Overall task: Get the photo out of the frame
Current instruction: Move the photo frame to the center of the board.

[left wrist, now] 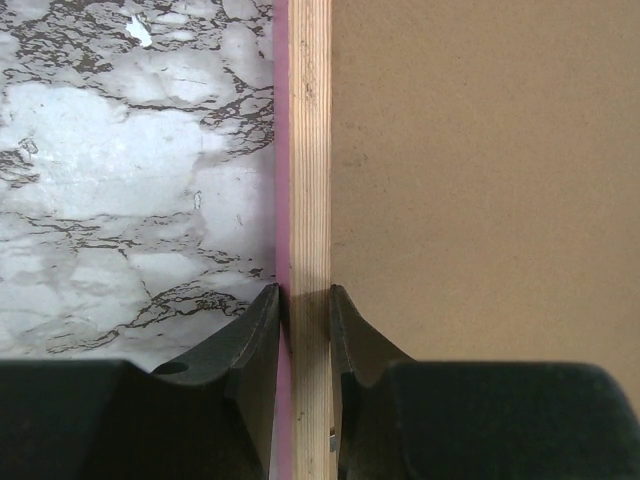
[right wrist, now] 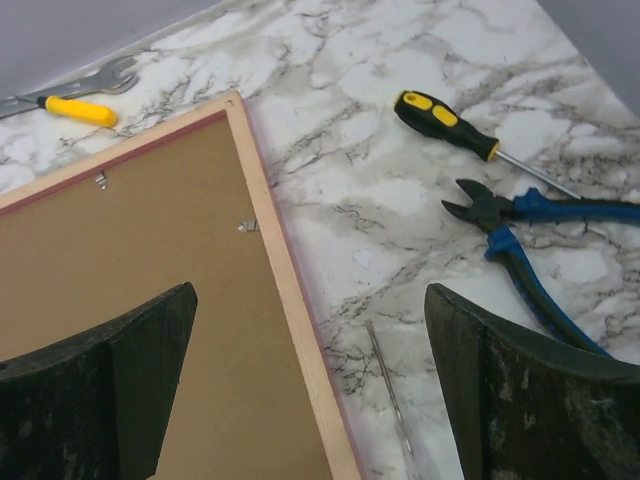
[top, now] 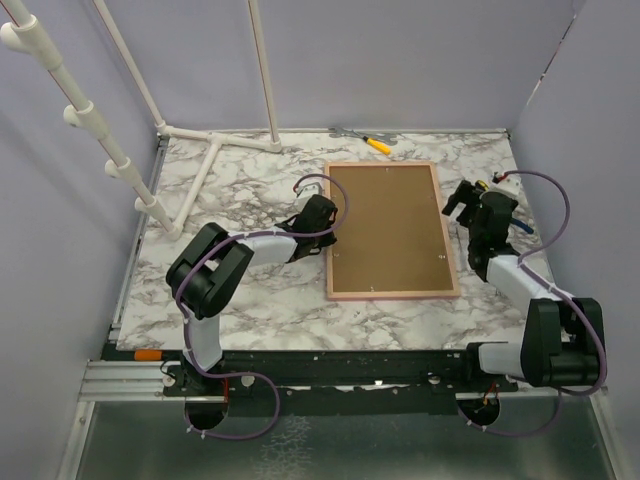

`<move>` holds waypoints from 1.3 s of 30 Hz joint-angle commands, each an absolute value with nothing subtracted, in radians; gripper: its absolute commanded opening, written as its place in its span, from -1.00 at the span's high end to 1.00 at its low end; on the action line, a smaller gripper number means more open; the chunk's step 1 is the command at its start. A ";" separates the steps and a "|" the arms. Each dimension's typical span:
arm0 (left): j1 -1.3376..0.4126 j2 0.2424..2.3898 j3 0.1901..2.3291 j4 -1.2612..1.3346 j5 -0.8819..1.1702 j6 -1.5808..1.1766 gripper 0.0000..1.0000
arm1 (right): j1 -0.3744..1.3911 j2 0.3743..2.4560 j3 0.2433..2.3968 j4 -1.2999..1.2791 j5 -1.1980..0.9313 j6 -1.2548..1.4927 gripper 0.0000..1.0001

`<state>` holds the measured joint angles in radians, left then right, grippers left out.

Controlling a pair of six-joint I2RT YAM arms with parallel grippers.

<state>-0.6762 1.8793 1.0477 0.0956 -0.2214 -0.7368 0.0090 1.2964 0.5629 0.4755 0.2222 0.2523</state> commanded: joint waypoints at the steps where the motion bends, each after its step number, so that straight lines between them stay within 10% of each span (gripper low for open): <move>1: -0.673 1.838 1.037 0.096 -0.196 -0.718 0.52 | 0.005 1.262 0.600 0.219 0.301 0.396 -1.00; 39: -0.584 1.790 0.977 0.121 -0.152 -0.702 0.57 | -0.063 1.369 0.620 -0.136 0.204 0.525 -0.02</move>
<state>-0.5911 1.8412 0.9962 0.1135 -0.1608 -0.7124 -0.0547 1.3430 0.5838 -0.0914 0.2173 0.5236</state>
